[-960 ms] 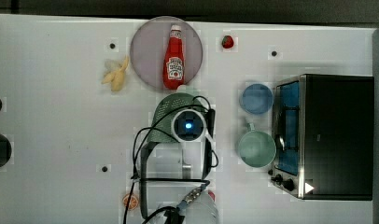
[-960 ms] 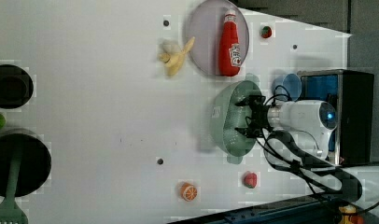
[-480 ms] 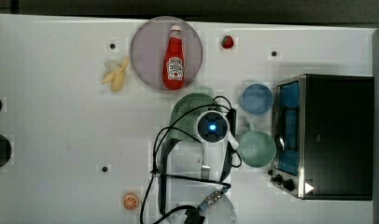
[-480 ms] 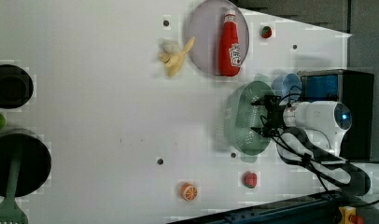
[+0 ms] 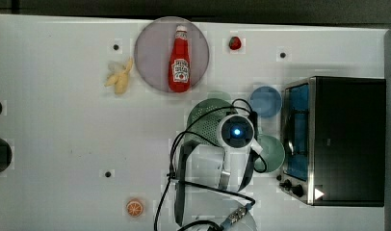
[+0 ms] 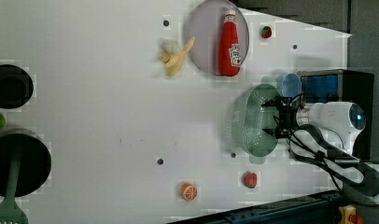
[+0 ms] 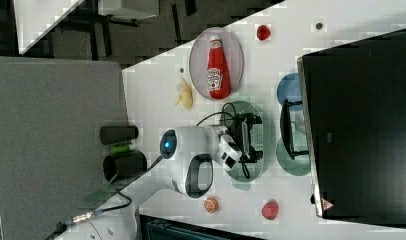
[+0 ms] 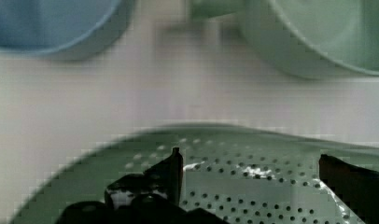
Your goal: Drag strainer left to right.
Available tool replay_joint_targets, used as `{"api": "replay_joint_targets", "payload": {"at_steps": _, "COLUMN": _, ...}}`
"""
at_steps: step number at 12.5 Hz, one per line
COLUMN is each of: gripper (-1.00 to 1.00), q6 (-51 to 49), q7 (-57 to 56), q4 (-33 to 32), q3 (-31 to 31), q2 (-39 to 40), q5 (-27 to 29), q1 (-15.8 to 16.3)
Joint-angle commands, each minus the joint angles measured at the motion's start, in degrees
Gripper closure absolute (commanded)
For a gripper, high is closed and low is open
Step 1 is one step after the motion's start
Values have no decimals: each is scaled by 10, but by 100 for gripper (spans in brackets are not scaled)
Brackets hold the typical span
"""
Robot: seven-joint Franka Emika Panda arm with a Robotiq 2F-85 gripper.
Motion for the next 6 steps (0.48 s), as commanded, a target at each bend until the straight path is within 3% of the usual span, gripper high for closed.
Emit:
{"api": "replay_joint_targets", "payload": {"at_steps": 1, "gripper": -100, "q6": -29, "q7": -107, "q4": 6, "q3": 37, "q2": -65, "q5": -3, "q1": 8}}
{"api": "replay_joint_targets", "payload": {"at_steps": 6, "gripper": -100, "q6": -304, "q7": -252, "q4": 63, "q3": 48, "q2": -238, "q5": -2, "q1": 8}}
